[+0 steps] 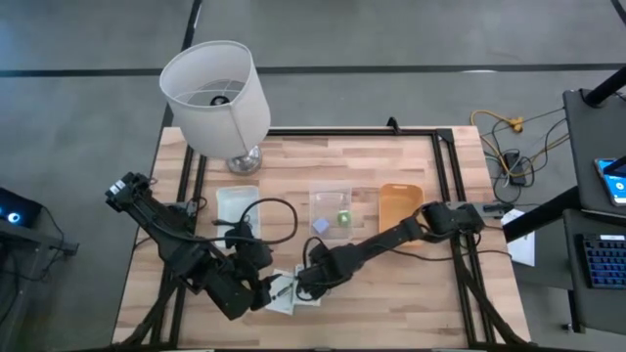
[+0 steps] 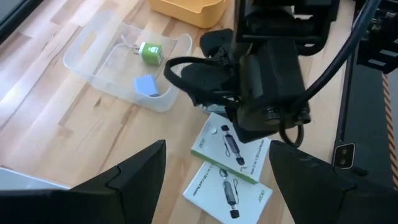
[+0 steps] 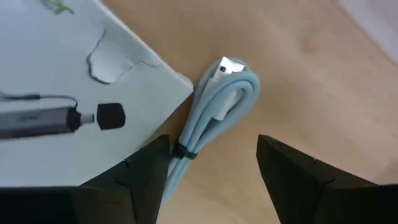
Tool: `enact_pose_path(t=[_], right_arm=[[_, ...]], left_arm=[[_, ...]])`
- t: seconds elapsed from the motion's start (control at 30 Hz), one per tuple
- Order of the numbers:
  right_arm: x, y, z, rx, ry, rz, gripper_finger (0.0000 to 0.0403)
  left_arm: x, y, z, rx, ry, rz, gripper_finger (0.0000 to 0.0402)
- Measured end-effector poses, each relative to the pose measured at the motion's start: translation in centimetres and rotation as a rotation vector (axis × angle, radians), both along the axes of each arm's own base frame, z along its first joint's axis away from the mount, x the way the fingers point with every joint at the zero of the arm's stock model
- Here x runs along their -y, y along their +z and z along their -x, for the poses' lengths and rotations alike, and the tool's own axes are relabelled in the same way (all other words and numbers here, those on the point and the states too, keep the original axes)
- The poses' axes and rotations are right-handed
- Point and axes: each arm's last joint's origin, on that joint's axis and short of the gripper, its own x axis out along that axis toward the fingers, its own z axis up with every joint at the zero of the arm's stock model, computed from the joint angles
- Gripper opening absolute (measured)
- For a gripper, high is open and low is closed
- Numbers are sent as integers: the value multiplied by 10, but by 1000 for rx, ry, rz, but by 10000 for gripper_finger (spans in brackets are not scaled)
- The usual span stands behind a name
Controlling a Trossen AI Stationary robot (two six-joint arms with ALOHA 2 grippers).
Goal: Pick and place items into bin
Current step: Put the light blue charger cable into the white bin
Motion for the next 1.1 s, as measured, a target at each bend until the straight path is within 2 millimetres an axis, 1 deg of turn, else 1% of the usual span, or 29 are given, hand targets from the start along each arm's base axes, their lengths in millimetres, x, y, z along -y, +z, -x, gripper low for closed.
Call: enact_pose_path(t=[0.17, 0.3, 0.4, 0.5, 0.67, 0.97, 1.03, 1.1], right_arm=[[0, -5, 2, -11, -3, -15, 226], [0, -5, 1, -8, -2, -17, 225], [-1, -5, -1, 16, 2, -25, 213], [-2, -6, -2, 34, 2, -33, 190], [-2, -8, -2, 36, 11, -32, 138], [-2, -8, -2, 35, 83, -23, 43], [-2, -8, -2, 36, 97, -22, 26], [-2, -6, -2, 46, 102, -20, 21]], left_arm=[[0, 0, 0, 0, 2, -2, 269], [0, 0, 0, 0, 2, -3, 269], [0, 0, 0, 0, 2, -3, 269], [0, 0, 0, 0, 2, -3, 269], [0, 0, 0, 1, 3, -3, 269], [-1, 0, 0, 4, 6, -6, 269], [-1, 0, 0, 5, 7, -7, 269], [-1, 0, 0, 9, 11, -11, 269]])
